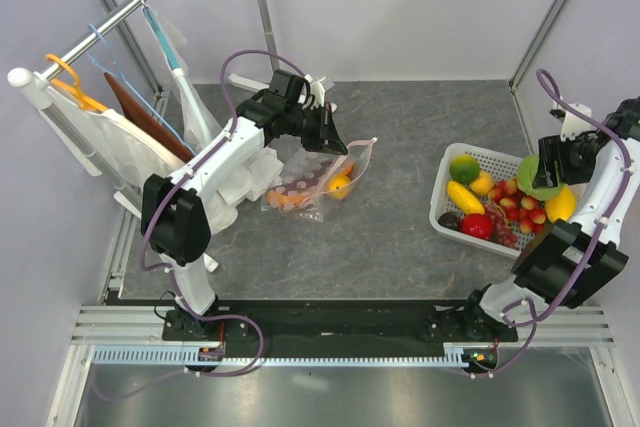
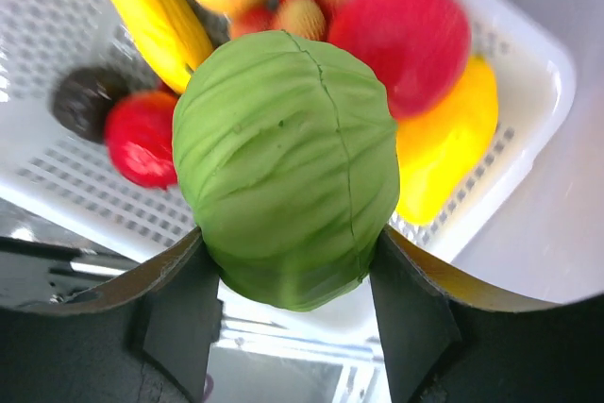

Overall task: Place the food in the zip-top bag and seal the zipper
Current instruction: Pick up the fake vegetable from the bin, then place the fake vegetable in the zipper food storage bag.

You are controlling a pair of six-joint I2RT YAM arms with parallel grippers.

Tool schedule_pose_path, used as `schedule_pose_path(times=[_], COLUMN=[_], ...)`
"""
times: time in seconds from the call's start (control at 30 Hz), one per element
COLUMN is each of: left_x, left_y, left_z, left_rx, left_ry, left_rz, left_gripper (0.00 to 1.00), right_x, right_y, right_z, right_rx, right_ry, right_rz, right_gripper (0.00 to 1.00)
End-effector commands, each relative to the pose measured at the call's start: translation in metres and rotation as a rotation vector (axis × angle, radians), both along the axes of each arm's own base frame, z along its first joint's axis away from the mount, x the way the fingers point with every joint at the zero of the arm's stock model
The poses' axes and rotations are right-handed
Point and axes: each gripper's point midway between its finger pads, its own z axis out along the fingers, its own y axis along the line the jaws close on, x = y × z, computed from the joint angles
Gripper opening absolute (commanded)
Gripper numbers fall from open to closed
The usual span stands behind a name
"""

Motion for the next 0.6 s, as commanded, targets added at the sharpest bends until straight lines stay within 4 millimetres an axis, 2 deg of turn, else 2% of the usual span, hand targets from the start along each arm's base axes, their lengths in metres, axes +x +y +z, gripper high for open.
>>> schedule_pose_path(times=[0.0,0.17,0.3,0.37,0.4,0.43,0.5,0.53,0.57], left_x=[0.005,0.006,0.006,0.007,0.007,0.006,0.006,0.006,0.008], left_y=[-0.003,-0.001,-0.001,0.000,0.000,0.000,0.001,0.002,0.003], left_z=[0.020,0.020,0.017,0.015,0.016,0.016,0.018,0.018,0.019], left_rx=[-0.032,-0.032,-0.030,-0.033,-0.035,-0.039,-0.055,-0.060,-0.068], left_ry=[-0.068,-0.067,-0.057,-0.047,-0.045,-0.039,-0.031,-0.024,-0.026], left_rz=[-0.026,-0.021,-0.019,-0.018,-0.018,-0.019,-0.023,-0.023,-0.022], left_gripper=[0.02,0.02,0.02,0.02,0.02,0.02,0.02,0.02,0.02], right_x=[0.002,0.024,0.045,0.059,0.061,0.072,0.074,0.083,0.079], right_y=[0.049,0.106,0.172,0.196,0.215,0.223,0.251,0.258,0.275], right_z=[0.031,0.055,0.070,0.079,0.082,0.089,0.092,0.104,0.100], right_rx=[0.174,0.325,0.483,0.557,0.582,0.582,0.645,0.639,0.706], right_ry=[-0.075,-0.171,-0.204,-0.244,-0.247,-0.302,-0.293,-0.367,-0.332], right_rz=[0.054,0.168,0.288,0.307,0.350,0.377,0.395,0.429,0.407], right_gripper=[0.54,0.54,0.53,0.53,0.54,0.53,0.54,0.54,0.53])
